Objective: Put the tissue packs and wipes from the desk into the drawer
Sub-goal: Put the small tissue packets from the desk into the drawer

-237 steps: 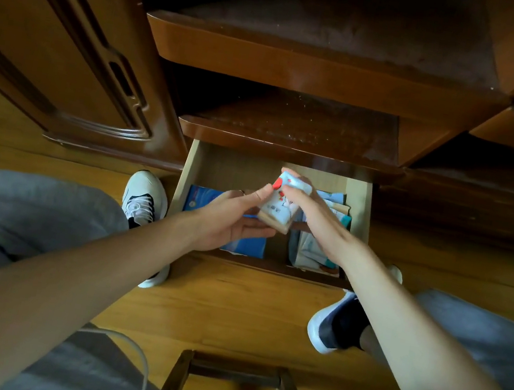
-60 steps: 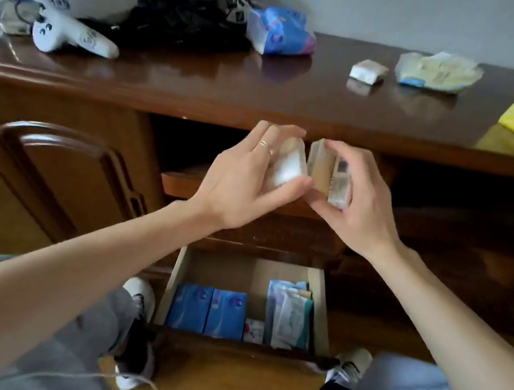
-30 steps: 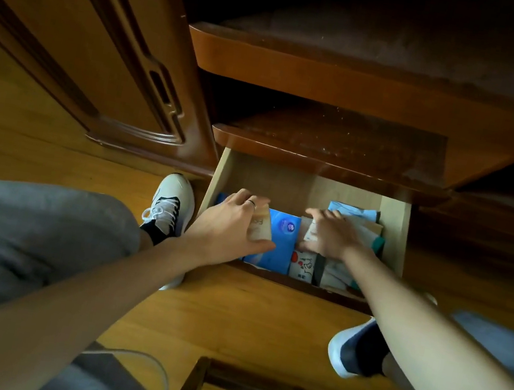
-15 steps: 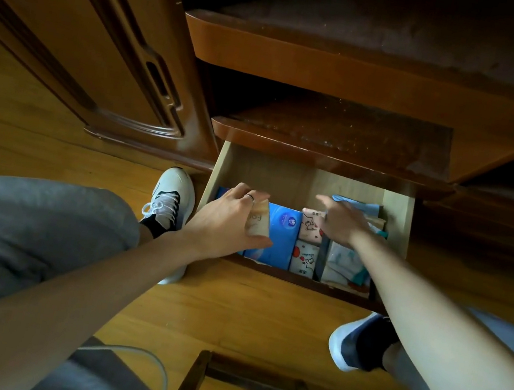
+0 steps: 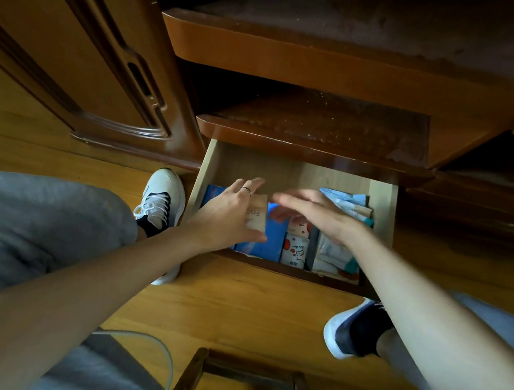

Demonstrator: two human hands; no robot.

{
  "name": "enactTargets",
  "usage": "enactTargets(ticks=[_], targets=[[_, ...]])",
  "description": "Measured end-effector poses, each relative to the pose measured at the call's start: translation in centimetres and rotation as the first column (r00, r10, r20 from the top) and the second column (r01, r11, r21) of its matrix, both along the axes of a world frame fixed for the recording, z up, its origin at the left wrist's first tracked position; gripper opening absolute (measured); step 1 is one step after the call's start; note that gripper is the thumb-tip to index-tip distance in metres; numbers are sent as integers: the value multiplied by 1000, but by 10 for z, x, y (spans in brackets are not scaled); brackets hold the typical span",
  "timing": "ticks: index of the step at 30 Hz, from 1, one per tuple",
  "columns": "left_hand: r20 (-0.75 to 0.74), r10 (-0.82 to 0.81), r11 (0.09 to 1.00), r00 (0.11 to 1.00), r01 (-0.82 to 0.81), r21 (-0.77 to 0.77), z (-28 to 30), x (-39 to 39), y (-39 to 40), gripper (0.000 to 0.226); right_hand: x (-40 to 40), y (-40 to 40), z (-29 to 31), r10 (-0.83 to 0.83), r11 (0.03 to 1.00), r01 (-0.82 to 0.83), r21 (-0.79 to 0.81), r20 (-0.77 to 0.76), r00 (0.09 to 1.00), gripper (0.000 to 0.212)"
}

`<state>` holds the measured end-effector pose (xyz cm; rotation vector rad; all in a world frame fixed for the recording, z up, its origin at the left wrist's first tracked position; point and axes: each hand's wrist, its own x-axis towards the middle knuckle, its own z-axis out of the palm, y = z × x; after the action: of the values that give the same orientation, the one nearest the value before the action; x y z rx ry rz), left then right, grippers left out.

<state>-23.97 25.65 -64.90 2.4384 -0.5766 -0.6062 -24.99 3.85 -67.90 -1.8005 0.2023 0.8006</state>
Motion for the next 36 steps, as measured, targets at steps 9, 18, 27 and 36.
enactTargets(ticks=[9, 18, 27, 36], targets=[[-5, -117, 988, 993, 116, -98, -2, -11, -21, 120, -26, -14, -4, -174, 976, 175, 130, -18, 985, 42], [31, -29, 999, 999, 29, 22, -11, 1, -8, 85, -63, -43, -56, 100, 874, -30, -484, 120, 988, 31], [65, -84, 996, 994, 83, 9, -3, 1, -17, 69, -62, -15, -69, 51, 774, 13, -633, 83, 995, 41], [90, -169, 983, 982, 174, -61, 47, 1, -28, 46, -59, -33, -14, 139, 855, -121, -504, -3, 990, 42]])
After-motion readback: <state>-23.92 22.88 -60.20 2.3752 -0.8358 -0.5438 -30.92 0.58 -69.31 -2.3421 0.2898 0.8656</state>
